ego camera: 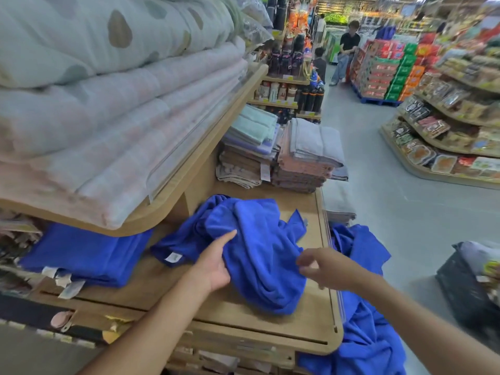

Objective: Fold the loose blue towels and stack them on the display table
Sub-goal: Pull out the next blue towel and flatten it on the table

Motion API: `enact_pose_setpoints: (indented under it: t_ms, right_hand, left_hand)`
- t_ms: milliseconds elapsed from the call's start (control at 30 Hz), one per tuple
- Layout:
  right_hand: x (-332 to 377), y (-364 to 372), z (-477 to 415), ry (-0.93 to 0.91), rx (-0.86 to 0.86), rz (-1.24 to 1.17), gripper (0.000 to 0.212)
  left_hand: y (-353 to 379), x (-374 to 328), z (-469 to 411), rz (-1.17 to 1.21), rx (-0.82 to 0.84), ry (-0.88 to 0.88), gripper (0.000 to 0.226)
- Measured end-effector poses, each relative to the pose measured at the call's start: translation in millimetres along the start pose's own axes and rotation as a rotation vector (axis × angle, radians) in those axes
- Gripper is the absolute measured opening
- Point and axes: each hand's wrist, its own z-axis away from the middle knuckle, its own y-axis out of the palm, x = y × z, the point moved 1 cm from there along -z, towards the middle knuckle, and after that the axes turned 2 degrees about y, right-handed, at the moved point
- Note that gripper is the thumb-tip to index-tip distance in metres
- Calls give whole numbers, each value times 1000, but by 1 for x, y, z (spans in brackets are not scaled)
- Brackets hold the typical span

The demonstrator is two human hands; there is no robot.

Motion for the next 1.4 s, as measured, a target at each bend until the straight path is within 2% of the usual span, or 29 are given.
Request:
enact_pose_setpoints:
  t_ms: [33,133,167,200,233,300,333,400,567,633,700,767,800,867,900,933,1000,1067,1100,1167,1267,1333,1400]
  right_hand:
    - [3,8,-4,19,-61,-168,24]
    - [22,26,-19,59,-175,-476,90]
    - [32,31,-24,80,-158,-598,99]
    - [40,35,-31,95,-125,-714,96]
    - [48,35,-36,104,-101,-778,82]
    - [58,27,-45,63,-132,-749,44]
    - [58,19,-50,34,-178,-722,36]
    - [57,-13,-58,20,-289,-772,26]
    - [47,-129,-79,3,-617,-903,25]
    - [41,-159,-91,43,-678,-850,22]
    - [34,-168,-100,87,-597,-790,6]
    - [27,-156,-102,158,-559,-627,34]
    - [26,-144,-98,158,-576,-495,40]
    - [29,-109,-86,83,-502,-277,31]
    - [33,-86,-80,51,-401,-244,23]
    - [38,-62,-72,27,-282,-232,15]
    - [56,-17,-53,-36,-113,-203,15]
    - [77,20,-36,-92,-34,-198,27]
    - [86,33,-30,-104,-35,-150,41]
    - [98,51,-23,-97,-82,71,64]
    - [100,64,-24,-94,-141,215,70]
    - [98,70,-27,-94,-80,251,72]
    - [92,73,-30,-60,18,250,65]
  left_hand:
    - [-1,-1,1,11,13,12,56]
    - [3,-3,6,27,103,-9,43]
    - [6,-4,9,9,118,-17,43]
    - [8,-5,13,-16,124,-13,45]
    - [11,-7,16,-42,123,8,50]
    - [15,-12,25,-74,106,87,60]
    - [14,-15,31,-70,89,137,62]
    - [7,-25,43,0,49,252,61]
    - [-6,-40,79,124,38,427,48]
    - [-8,-29,87,139,28,330,40]
    - [-8,-7,95,65,62,189,39]
    - [-6,19,100,-112,132,74,46]
    - [-4,32,101,-144,143,23,48]
    - [-3,54,98,-147,58,-70,42]
    - [-2,62,95,-241,7,-40,34]
    - [-4,67,93,-462,-46,60,24]
    - [-7,73,87,-1075,-93,336,13]
    - [-6,78,83,-1612,-24,503,31]
    - [-3,79,81,-1769,14,534,37]
    - [0,87,77,-2012,73,567,41]
    - [2,97,74,-2280,146,576,45]
    - [2,99,75,-2311,208,515,48]
    - [3,96,81,-2205,271,595,46]
